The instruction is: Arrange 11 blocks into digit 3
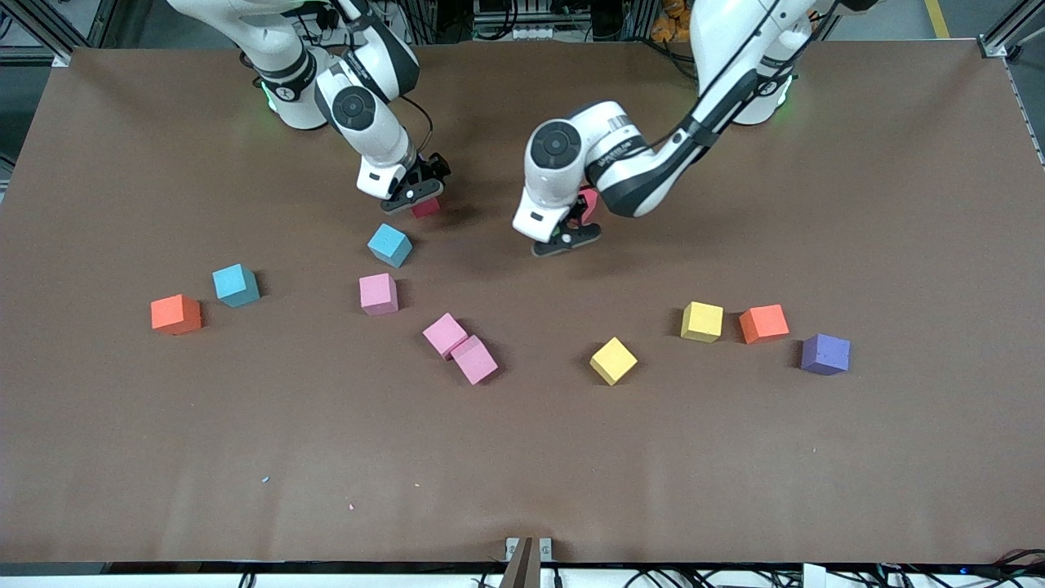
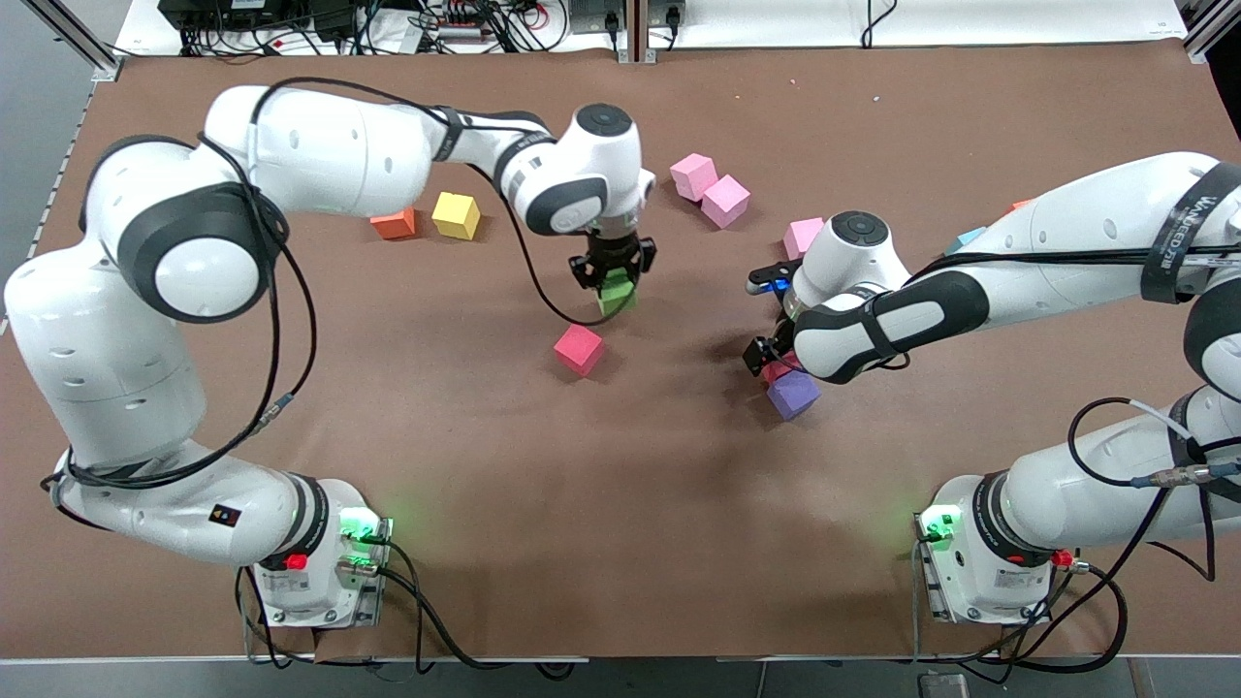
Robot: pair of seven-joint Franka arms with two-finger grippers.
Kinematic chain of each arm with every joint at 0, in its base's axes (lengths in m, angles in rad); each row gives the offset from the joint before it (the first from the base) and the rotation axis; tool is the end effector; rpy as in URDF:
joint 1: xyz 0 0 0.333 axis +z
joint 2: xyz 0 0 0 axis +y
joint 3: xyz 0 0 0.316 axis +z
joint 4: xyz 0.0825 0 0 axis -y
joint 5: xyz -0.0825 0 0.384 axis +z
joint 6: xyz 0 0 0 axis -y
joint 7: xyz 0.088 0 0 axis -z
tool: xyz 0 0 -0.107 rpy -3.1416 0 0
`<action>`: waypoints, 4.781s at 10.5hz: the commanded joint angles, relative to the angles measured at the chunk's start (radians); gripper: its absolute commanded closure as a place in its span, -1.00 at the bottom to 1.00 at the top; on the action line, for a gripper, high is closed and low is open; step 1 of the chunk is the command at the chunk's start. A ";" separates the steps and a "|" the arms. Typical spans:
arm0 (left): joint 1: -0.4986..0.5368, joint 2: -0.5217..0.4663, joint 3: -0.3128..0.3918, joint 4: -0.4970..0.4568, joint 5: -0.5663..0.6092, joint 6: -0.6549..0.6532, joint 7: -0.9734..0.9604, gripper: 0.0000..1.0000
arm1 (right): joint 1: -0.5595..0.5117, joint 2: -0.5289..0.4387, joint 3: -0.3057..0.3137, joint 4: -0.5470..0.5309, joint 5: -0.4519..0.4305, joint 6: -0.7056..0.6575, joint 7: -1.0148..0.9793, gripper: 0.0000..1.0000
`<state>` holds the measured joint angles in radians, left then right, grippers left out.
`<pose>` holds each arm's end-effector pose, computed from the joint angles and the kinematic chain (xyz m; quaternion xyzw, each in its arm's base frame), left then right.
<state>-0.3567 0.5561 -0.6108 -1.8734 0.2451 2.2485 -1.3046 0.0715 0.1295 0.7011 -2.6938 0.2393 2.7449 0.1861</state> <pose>0.3796 -0.4996 0.2552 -0.9906 -0.1174 0.0705 0.0028 0.2889 0.2821 0.1948 -0.9798 -0.1787 0.0643 0.0622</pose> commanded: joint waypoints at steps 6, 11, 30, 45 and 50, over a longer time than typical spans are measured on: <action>-0.160 0.097 0.008 0.054 0.083 -0.023 0.194 0.46 | -0.007 -0.002 0.008 -0.015 0.009 0.018 -0.086 0.49; -0.182 0.128 0.011 0.057 0.077 -0.021 0.142 0.51 | -0.019 0.015 0.008 0.006 0.009 0.010 -0.382 1.00; -0.006 -0.114 0.011 0.072 0.002 -0.139 -0.348 -1.00 | 0.001 0.007 0.014 0.090 -0.294 0.022 -0.754 1.00; 0.047 -0.185 -0.044 -0.272 -0.012 -0.047 -0.739 -1.00 | 0.180 0.315 0.014 0.511 -0.811 -0.384 -0.360 1.00; 0.047 -0.153 -0.041 -0.305 -0.001 0.039 -0.739 -1.00 | 0.182 0.334 0.014 0.512 -0.848 -0.378 -0.358 1.00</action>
<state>-0.3170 0.4165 -0.6493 -2.1546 0.2486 2.2579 -2.0359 0.2449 0.4374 0.7133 -2.2055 -0.5703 2.3773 -0.2028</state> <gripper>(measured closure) 0.000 0.405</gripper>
